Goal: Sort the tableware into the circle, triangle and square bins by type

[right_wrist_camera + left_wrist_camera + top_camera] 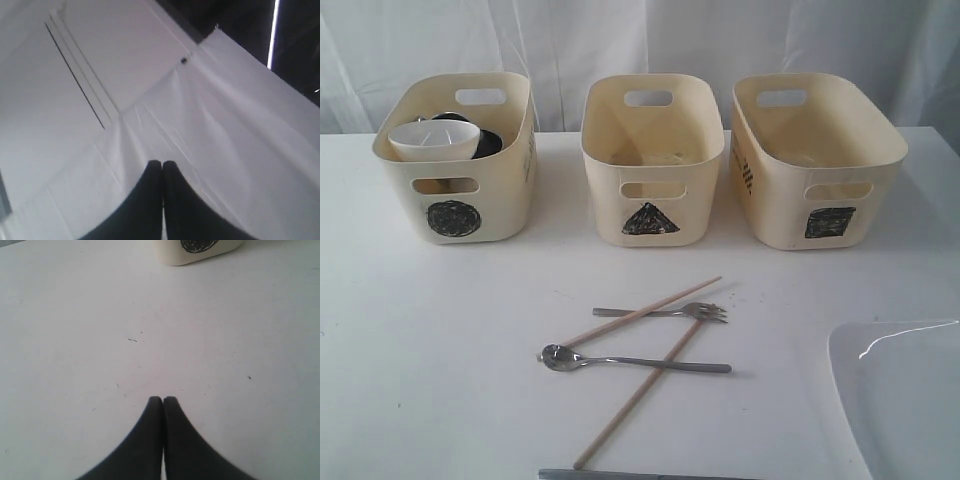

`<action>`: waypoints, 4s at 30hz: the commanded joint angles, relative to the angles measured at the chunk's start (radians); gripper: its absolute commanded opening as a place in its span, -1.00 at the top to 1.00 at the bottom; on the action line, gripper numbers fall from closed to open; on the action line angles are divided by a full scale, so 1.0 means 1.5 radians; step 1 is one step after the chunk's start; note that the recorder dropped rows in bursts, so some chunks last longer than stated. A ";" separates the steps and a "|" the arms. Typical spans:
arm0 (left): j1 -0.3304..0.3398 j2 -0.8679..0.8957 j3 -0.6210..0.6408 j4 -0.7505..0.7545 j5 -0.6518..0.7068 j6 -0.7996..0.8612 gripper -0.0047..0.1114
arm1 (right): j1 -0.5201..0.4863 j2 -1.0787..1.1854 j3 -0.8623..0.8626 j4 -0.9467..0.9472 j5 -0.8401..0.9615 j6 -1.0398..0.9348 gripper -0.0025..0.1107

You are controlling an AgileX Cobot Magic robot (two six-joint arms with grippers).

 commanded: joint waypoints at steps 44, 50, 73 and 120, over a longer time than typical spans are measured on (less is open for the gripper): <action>0.001 -0.003 0.001 0.000 0.008 0.002 0.92 | 0.203 1.120 -0.744 -0.023 1.233 -0.846 0.64; 0.001 -0.003 0.001 0.000 0.008 0.002 0.92 | 0.237 1.127 -0.744 -0.024 1.196 -0.856 0.23; 0.001 -0.003 0.001 0.000 0.007 0.002 0.92 | 0.240 1.210 -0.744 -0.126 1.053 -0.934 -0.09; 0.001 -0.003 0.001 0.000 0.007 0.002 0.92 | 0.240 1.294 -0.744 -0.101 1.036 -0.874 -0.08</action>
